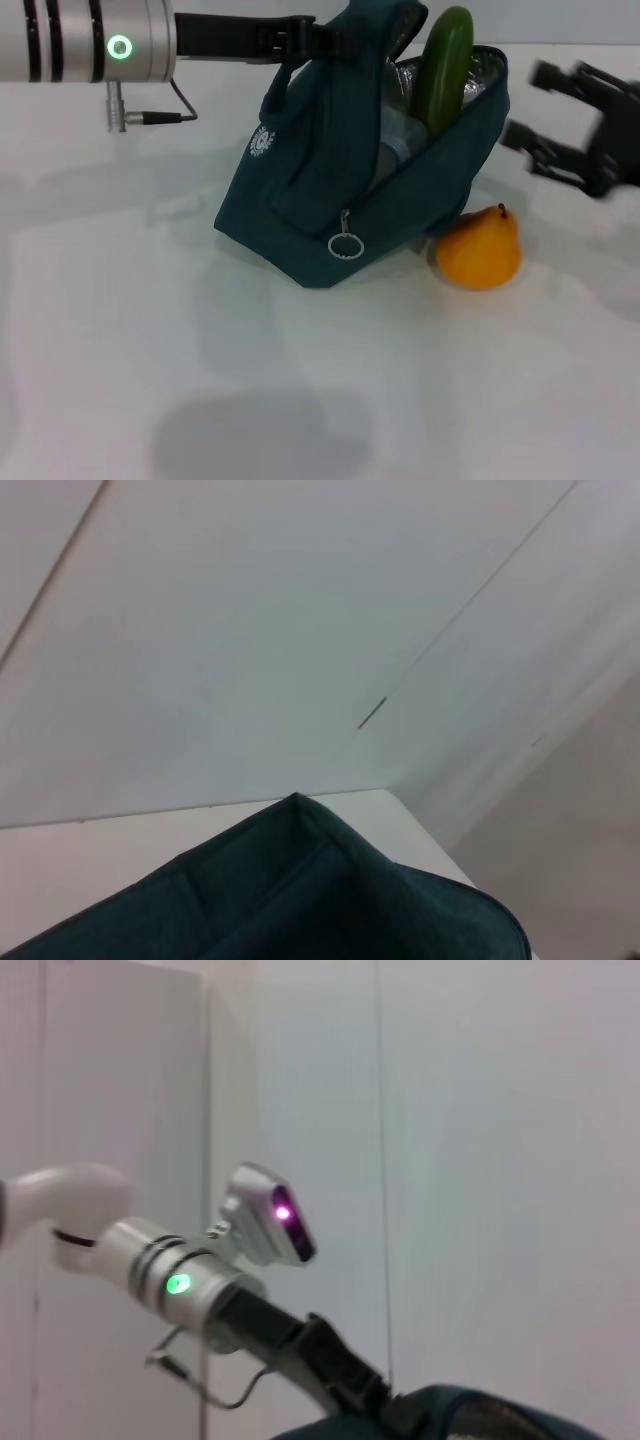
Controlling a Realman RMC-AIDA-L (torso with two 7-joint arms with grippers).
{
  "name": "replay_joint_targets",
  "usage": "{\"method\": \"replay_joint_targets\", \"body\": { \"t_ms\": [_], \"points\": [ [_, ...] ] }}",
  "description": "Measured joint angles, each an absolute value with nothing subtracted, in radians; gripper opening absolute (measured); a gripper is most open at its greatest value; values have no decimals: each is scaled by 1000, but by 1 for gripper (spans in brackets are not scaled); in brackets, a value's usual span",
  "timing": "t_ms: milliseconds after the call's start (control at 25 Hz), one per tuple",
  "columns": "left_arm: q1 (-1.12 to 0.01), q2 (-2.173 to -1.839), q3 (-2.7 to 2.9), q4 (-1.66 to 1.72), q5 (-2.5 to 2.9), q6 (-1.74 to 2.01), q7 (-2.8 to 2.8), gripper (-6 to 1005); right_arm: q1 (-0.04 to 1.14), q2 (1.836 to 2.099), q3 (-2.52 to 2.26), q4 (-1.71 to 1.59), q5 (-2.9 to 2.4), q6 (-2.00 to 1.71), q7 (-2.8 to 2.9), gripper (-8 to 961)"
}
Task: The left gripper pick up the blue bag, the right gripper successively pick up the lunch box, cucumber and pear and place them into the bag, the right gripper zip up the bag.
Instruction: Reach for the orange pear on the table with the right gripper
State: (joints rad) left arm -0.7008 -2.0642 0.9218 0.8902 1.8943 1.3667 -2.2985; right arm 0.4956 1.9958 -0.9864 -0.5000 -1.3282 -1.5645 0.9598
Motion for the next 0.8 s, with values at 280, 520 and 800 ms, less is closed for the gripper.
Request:
{"method": "replay_joint_targets", "body": {
  "t_ms": [280, 520, 800],
  "points": [
    [-690, -2063, 922, 890, 1892, 1365, -2290, 66, 359, 1974, -982, -530, -1412, -1612, 958, 739],
    [-688, -2063, 922, 890, 1892, 1363, -2289, 66, 347, 2010, -985, -507, -1455, -1512, 893, 738],
    [-686, -2064, 922, 890, 1894, 1363, -2289, 66, 416, 2020, -985, -441, -1450, -1440, 830, 737]
  ]
}}
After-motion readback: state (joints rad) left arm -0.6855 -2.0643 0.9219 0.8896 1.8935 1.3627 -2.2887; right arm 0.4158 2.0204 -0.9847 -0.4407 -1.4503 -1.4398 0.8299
